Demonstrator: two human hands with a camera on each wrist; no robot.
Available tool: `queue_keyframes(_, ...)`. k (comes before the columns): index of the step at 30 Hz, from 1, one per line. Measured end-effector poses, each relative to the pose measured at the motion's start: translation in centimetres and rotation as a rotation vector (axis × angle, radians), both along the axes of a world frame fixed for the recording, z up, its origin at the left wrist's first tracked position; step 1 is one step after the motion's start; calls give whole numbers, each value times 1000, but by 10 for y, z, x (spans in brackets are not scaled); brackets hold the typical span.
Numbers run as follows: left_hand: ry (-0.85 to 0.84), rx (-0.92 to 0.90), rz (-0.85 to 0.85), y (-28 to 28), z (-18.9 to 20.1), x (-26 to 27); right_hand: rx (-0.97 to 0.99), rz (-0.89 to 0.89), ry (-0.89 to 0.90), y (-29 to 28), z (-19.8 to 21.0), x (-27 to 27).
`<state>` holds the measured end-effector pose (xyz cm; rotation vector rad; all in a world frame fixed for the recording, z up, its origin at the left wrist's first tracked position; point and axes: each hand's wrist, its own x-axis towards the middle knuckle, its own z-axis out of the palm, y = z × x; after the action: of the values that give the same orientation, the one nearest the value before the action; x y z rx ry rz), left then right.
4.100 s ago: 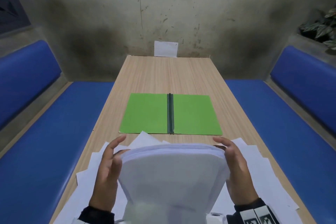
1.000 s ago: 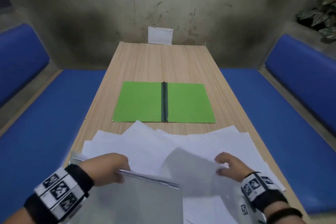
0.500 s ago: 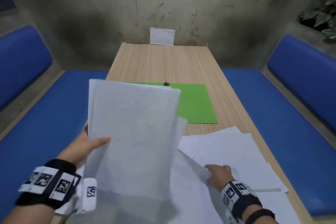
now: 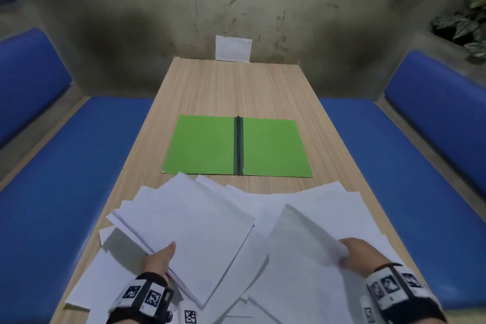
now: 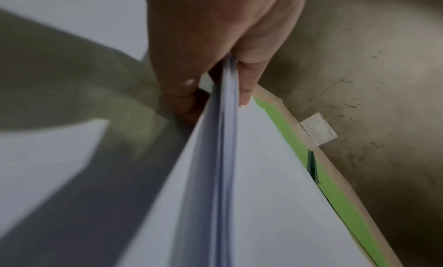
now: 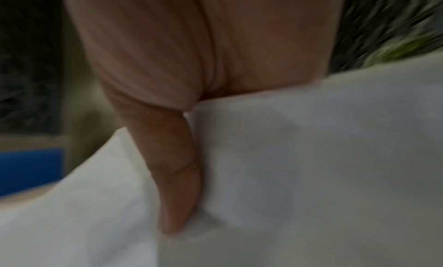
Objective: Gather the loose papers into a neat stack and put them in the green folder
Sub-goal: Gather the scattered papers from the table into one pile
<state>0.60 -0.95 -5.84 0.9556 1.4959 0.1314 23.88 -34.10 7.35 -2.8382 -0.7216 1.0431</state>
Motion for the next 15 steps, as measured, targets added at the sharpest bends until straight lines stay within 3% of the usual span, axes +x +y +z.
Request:
queue_keyframes(2,62,2,6,-4,9,4,99,-144,-34,-22,15,14)
queue_keyframes(7,77,-30,15,-2,17,10,557,-776,-180,-60,34,38)
queue_keyframes(10,65,-28,22,-1,16,12,683,-1115,4,-65,2,39)
queue_keyframes(13,26,-65,11,-2,15,12,642,-1308,270,-58,-53,34)
queue_keyframes(15,-6,-83,16,-5,16,10,608,-1346,355,-38,-64,15)
